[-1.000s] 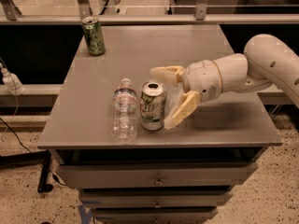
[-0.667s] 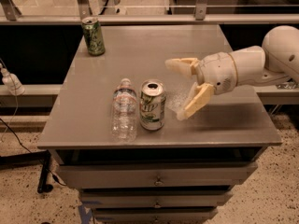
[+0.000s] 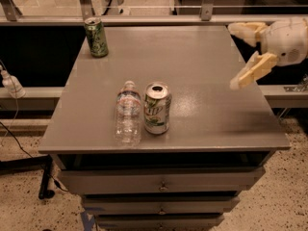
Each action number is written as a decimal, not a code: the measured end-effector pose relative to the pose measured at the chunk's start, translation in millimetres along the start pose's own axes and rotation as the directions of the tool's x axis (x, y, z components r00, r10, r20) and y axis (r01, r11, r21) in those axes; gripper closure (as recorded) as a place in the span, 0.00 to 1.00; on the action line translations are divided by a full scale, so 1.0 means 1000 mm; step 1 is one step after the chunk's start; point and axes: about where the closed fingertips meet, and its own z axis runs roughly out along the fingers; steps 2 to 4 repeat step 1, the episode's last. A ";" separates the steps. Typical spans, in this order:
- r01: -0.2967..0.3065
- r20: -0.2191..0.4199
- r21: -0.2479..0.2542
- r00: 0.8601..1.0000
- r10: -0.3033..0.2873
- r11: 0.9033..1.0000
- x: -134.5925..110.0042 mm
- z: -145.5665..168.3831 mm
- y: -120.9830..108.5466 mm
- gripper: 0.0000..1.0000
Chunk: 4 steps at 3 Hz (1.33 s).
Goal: Move 7up can near water bottle
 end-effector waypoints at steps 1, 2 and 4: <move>0.045 0.002 0.071 0.999 -0.045 0.996 -0.019 -0.027 -0.018 0.00; 0.045 0.002 0.071 0.999 -0.045 0.996 -0.019 -0.027 -0.018 0.00; 0.045 0.002 0.071 0.999 -0.045 0.996 -0.019 -0.027 -0.018 0.00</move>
Offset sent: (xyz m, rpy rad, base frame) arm 0.0000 0.0000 0.0000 0.0000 0.0000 0.0000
